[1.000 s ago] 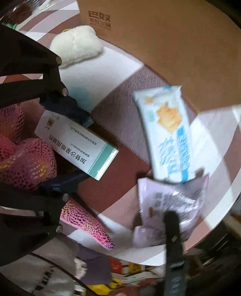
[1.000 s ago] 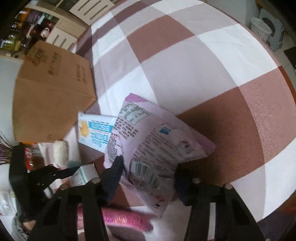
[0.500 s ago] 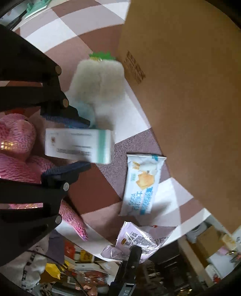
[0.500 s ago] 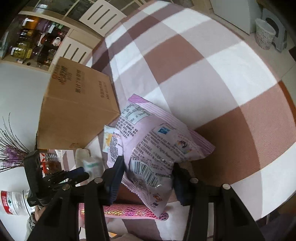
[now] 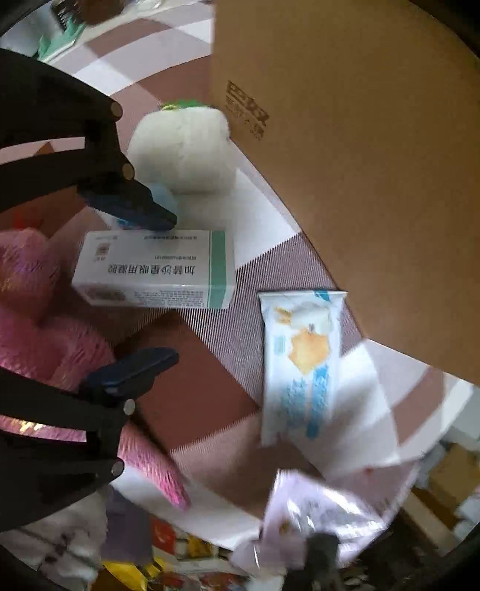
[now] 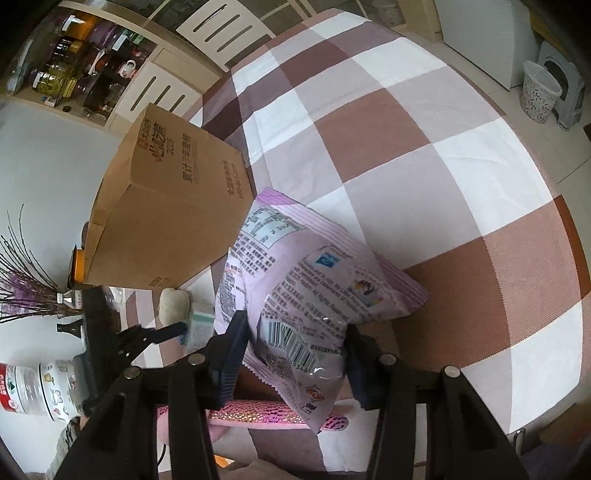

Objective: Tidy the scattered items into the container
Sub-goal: 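Lift and carry the pink packet and medicine box over the cardboard box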

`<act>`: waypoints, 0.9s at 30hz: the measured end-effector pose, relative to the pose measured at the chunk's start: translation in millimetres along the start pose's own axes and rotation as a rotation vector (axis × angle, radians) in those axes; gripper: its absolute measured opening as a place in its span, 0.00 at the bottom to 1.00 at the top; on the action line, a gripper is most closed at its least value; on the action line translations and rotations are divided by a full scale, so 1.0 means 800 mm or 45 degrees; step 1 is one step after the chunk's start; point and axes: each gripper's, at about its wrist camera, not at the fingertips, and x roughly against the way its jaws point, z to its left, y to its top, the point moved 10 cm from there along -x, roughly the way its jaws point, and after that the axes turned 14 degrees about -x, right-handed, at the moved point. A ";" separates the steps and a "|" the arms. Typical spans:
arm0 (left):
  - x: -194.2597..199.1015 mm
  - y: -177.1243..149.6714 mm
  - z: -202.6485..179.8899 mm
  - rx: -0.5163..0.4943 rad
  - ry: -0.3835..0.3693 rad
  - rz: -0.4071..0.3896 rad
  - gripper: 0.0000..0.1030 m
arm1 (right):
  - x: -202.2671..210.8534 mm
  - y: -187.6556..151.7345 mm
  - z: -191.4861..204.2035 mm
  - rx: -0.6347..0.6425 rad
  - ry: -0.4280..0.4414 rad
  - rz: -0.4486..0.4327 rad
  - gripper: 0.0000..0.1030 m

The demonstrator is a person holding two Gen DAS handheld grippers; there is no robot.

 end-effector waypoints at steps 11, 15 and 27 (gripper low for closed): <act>-0.003 -0.002 0.021 0.083 -0.018 -0.012 0.41 | 0.008 0.001 -0.004 -0.025 -0.007 -0.027 0.48; 0.020 -0.011 0.040 0.193 -0.040 -0.092 0.38 | 0.014 0.003 -0.001 -0.017 -0.012 -0.044 0.48; 0.098 -0.040 0.063 0.375 -0.017 -0.282 0.38 | 0.020 0.001 0.032 0.082 -0.029 -0.039 0.48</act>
